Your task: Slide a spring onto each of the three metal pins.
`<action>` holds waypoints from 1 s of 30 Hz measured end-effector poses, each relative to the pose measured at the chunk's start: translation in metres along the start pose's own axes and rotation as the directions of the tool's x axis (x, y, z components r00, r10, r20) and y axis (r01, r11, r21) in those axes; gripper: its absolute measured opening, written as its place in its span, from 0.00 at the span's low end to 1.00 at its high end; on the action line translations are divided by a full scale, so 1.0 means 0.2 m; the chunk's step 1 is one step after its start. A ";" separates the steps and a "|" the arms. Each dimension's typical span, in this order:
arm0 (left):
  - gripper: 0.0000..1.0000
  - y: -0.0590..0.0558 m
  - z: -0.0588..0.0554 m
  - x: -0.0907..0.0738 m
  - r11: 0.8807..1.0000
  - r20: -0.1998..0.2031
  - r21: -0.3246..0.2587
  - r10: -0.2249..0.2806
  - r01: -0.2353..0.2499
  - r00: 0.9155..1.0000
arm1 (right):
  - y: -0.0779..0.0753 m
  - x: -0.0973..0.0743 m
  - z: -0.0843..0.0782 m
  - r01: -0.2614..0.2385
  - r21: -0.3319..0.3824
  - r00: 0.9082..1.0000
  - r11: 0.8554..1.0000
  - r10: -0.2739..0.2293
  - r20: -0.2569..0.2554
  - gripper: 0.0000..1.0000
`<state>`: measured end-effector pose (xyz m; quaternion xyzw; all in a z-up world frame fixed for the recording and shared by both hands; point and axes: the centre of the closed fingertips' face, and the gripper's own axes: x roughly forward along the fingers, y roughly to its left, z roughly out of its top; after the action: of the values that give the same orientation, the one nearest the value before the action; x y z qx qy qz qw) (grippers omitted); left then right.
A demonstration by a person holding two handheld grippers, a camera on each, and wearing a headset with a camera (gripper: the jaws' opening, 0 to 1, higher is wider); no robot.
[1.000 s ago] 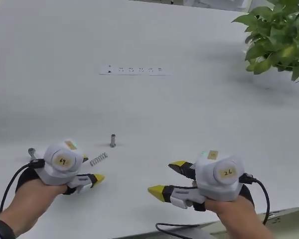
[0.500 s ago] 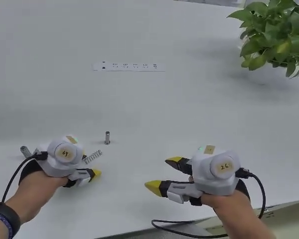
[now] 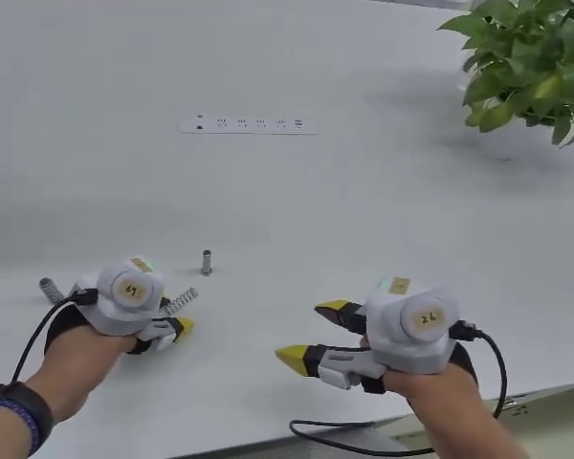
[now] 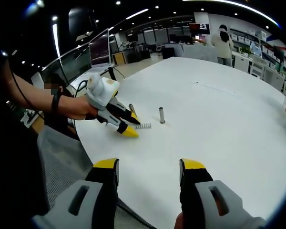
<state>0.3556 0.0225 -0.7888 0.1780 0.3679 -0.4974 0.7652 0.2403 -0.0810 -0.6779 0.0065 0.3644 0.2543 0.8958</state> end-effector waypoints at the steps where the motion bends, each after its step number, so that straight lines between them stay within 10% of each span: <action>1: 0.22 0.00 0.00 0.00 1.000 -0.004 -0.005 0.007 -0.007 1.000 | 0.00 0.00 0.00 0.000 0.001 1.000 1.000 0.000 0.001 0.49; 6: 0.03 0.08 0.01 0.02 0.996 -0.013 0.015 0.090 -0.089 0.996 | -0.01 0.00 -0.02 0.002 0.005 1.000 1.000 -0.002 -0.002 0.49; 16: 0.03 -0.07 -0.01 -0.10 1.000 -0.003 -0.022 0.007 -0.007 1.000 | 0.00 -0.01 -0.03 0.000 0.013 1.000 1.000 0.000 0.015 0.49; 30: 0.03 -0.07 -0.06 -0.28 1.000 0.027 -0.013 0.021 -0.021 0.999 | 0.04 0.01 -0.03 -0.030 -0.001 0.999 1.000 0.030 0.015 0.49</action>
<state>0.3262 0.0596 -0.7530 0.1703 0.3589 -0.4892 0.7764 0.2338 -0.0754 -0.6822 0.0133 0.3576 0.2679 0.8945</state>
